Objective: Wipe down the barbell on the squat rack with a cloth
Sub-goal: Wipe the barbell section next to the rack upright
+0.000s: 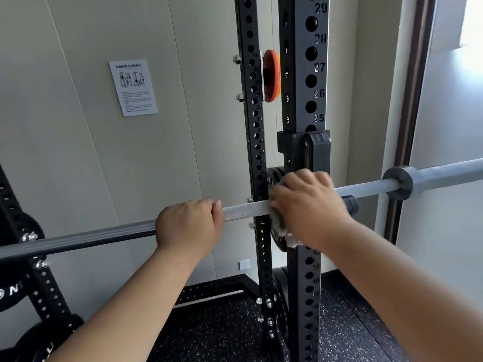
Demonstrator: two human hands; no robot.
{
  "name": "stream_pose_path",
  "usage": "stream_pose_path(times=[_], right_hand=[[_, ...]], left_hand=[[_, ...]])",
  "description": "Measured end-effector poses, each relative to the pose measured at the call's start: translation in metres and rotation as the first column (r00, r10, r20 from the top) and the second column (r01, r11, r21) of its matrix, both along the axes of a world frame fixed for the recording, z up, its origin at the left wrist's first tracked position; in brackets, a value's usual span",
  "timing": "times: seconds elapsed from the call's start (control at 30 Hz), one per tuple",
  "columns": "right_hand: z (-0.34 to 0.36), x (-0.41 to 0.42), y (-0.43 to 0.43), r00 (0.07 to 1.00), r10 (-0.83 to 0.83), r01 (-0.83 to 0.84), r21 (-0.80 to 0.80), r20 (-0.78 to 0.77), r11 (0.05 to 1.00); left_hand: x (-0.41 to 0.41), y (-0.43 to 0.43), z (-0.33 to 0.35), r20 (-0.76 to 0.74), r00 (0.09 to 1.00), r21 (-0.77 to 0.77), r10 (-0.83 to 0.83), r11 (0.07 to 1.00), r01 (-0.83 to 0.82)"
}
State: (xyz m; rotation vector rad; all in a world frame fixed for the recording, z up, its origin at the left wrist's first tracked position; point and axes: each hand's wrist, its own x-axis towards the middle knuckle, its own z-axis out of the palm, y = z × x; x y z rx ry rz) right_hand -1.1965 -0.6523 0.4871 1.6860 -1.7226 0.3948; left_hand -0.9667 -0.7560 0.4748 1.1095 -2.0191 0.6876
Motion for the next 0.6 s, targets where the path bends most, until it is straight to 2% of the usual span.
stream_pose_path(times=[0.07,0.1,0.13,0.2,0.3,0.4,0.5,0.57,0.6], right_hand=[[0.004,-0.022,0.008,0.974,-0.154,0.159,-0.018,0.168,0.987],[0.004,-0.026,0.011,0.956,-0.169,0.188,-0.057,0.242,0.981],[0.004,-0.025,0.010,0.952,-0.175,0.201,-0.083,0.253,0.976],[0.000,-0.008,0.004,0.976,-0.130,0.144,-0.073,0.176,0.987],[-0.009,0.015,-0.002,0.993,0.071,-0.071,-0.004,0.091,0.997],[0.004,-0.004,0.006,0.981,0.149,-0.156,0.044,0.127,0.987],[0.018,-0.043,0.021,0.955,-0.012,-0.013,0.084,0.296,0.996],[0.031,-0.063,0.024,0.863,-0.022,0.017,0.013,0.504,1.000],[0.035,-0.068,0.021,0.838,-0.028,0.025,0.012,0.544,1.000]], left_hand=[[0.001,0.000,-0.001,0.010,1.000,0.023,-0.003,1.000,0.003],[0.001,0.001,-0.001,0.009,1.000,0.036,-0.006,0.999,0.006],[-0.001,0.002,0.000,0.007,1.000,0.042,-0.008,0.999,0.007],[-0.007,0.004,0.001,0.029,1.000,0.047,-0.010,0.999,0.009],[-0.024,0.010,0.004,0.088,0.996,0.059,-0.035,0.998,0.030],[-0.042,0.017,0.011,0.128,0.991,0.104,-0.048,0.994,0.035],[-0.058,0.021,0.016,0.166,0.985,0.137,-0.049,0.990,0.026],[-0.072,0.023,0.018,0.188,0.981,0.155,-0.056,0.988,0.026],[-0.080,0.025,0.019,0.199,0.978,0.156,-0.065,0.987,0.034]])
